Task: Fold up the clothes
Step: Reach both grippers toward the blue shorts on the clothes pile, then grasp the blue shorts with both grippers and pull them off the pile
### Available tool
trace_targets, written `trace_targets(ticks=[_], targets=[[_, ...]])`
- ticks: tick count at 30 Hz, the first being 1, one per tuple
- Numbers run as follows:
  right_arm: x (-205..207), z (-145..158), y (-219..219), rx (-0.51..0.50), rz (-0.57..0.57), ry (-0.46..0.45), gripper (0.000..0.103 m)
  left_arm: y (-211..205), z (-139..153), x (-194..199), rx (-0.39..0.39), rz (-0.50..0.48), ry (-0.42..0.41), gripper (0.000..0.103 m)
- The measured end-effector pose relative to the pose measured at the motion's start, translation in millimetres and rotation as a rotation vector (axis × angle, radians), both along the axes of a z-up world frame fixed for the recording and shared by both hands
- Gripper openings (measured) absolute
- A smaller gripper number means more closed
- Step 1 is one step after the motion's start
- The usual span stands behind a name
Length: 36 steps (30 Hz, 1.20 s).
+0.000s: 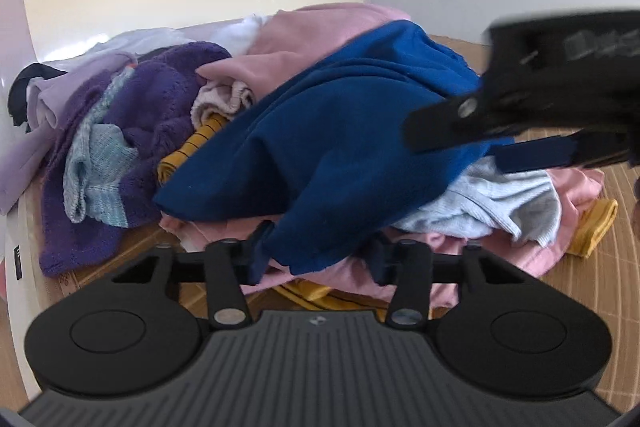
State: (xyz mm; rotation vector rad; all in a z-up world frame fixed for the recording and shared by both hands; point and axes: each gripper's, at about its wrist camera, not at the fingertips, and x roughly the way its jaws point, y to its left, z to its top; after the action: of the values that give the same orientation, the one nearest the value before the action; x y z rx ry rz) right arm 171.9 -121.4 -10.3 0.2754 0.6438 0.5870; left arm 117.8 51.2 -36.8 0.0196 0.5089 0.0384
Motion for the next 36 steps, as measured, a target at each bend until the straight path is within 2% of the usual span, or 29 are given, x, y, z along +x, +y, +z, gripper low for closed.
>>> trace_targets(ticks=[1,2,4,5,6,8,14,19,23,26,29,32,34,36], targets=[[2,-3,4,0.008,-0.011,-0.001,0.070,0,-1,0,0.009,0.009,-0.003,0.032],[4,-5,7,0.010,-0.023,-0.002,0.058,1,-2,0,0.016,0.023,-0.007,0.026],[8,-10,13,0.001,-0.032,0.008,0.056,3,-2,0,0.016,0.021,-0.014,0.017],[7,-12,15,0.006,-0.030,0.005,0.040,4,-3,0,0.010,0.009,-0.011,0.017],[6,-14,15,0.015,-0.032,-0.003,0.029,4,-3,-1,0.009,-0.006,-0.014,0.015],[-1,-16,13,0.026,-0.041,-0.032,0.015,1,0,-5,0.020,-0.030,-0.026,0.013],[-34,6,-4,0.005,-0.079,-0.150,0.009,-33,17,-34,0.109,-0.143,-0.095,0.011],[-76,28,-38,-0.066,-0.109,-0.230,0.008,-64,30,-64,0.056,-0.295,-0.109,0.011],[-114,30,-81,-0.112,-0.143,-0.217,0.008,-98,40,-93,0.003,-0.457,-0.097,0.011],[-149,29,-118,-0.126,-0.175,-0.200,0.008,-132,43,-118,-0.017,-0.610,-0.069,0.011],[-192,24,-156,-0.182,-0.213,-0.185,0.008,-165,43,-148,-0.039,-0.780,-0.026,0.011],[-237,15,-199,-0.224,-0.258,-0.133,0.008,-195,45,-181,-0.098,-0.941,0.020,0.012],[-268,7,-226,-0.246,-0.293,-0.098,0.008,-211,47,-200,-0.132,-1.015,0.037,0.014],[-300,0,-252,-0.271,-0.337,-0.069,0.008,-224,48,-213,-0.143,-1.037,0.046,0.014]])
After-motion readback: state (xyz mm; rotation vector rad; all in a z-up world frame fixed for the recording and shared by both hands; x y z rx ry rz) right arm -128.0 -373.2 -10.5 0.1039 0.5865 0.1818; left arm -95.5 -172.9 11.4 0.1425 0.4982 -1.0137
